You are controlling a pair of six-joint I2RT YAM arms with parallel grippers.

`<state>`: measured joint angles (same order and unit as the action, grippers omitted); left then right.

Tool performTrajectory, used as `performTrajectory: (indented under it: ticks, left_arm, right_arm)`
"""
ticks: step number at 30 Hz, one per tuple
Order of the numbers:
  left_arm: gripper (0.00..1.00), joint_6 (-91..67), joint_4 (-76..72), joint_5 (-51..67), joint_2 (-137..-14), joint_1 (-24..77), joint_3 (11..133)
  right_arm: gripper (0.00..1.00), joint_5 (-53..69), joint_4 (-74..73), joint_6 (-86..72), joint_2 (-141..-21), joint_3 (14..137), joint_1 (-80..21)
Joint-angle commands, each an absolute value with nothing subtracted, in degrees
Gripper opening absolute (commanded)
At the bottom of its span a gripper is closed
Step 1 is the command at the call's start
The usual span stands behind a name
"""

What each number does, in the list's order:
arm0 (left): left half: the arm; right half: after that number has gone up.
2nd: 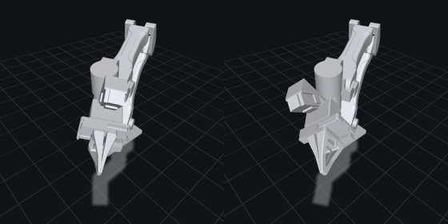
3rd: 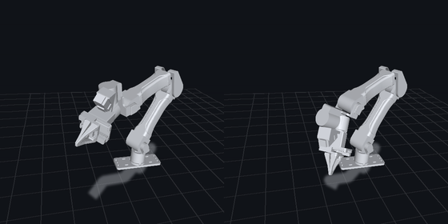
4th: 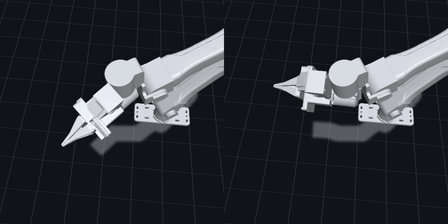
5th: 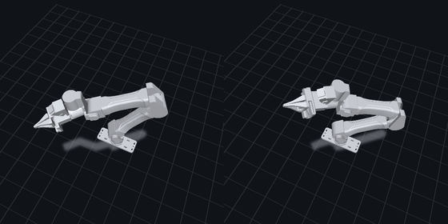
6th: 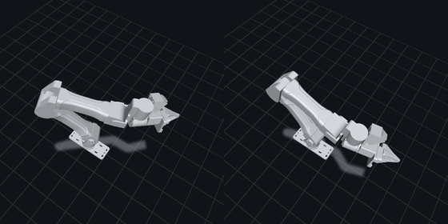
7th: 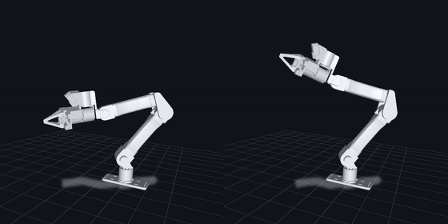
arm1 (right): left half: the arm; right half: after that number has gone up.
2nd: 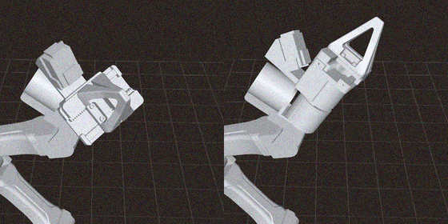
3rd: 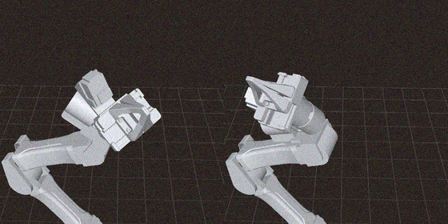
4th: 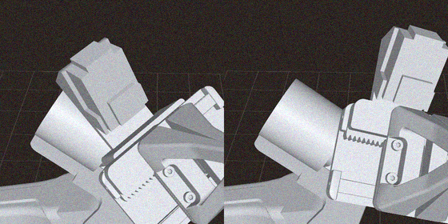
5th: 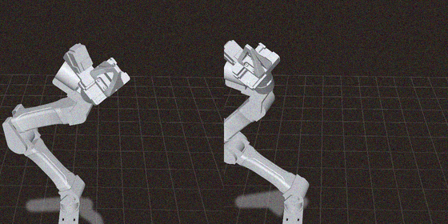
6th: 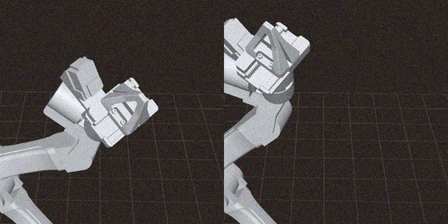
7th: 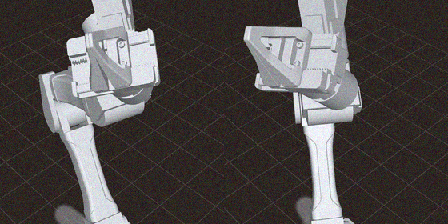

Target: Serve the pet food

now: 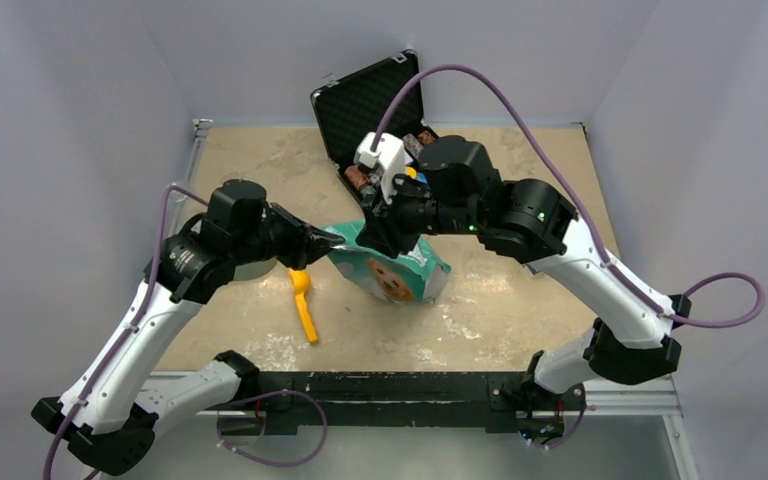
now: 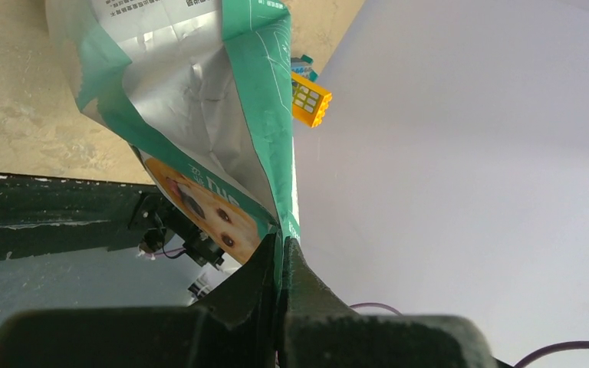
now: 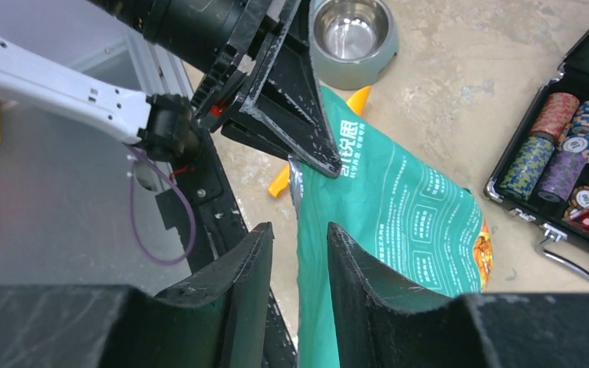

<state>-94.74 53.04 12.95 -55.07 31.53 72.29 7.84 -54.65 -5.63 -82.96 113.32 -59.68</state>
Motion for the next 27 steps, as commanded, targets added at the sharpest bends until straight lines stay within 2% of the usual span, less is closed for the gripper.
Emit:
performTrajectory:
  ticks: [1,4,8,9,12,13,17,27]
  left_arm:
    - [0.00,-94.3,49.5,13.5,-55.0,31.1,74.2]
    - [0.00,-94.3,52.0,13.0,-55.6,31.1,76.0]
    - [0.00,-94.1,53.4,12.8,-56.4,31.0,76.9]
    - [0.00,-94.0,53.2,13.0,-56.6,31.0,76.9]
    - [0.00,-93.2,53.2,13.9,-57.2,31.0,77.0]
    - [0.00,-93.0,53.3,13.8,-57.3,31.0,77.1]
    - [0.00,-92.4,53.6,12.7,-56.7,31.0,77.0]
    - [0.00,-91.6,53.4,12.5,-56.9,31.0,77.9]
  right_arm:
    - [0.37,6.2,-57.0,-0.3,-85.3,116.3,-62.1]
    - [0.37,6.0,-57.3,0.6,-86.7,116.7,-62.5]
    - [0.31,4.8,-57.4,1.8,-87.5,116.1,-62.6]
    - [0.29,3.7,-57.0,1.7,-87.3,115.3,-62.6]
    - [0.12,-1.1,-57.0,1.5,-87.6,114.3,-62.6]
    - [0.10,-2.3,-57.5,1.5,-87.8,114.2,-62.6]
    - [0.10,-3.0,-58.7,2.4,-88.1,112.7,-62.6]
    - [0.18,-4.4,-57.8,5.1,-83.9,105.8,-62.7]
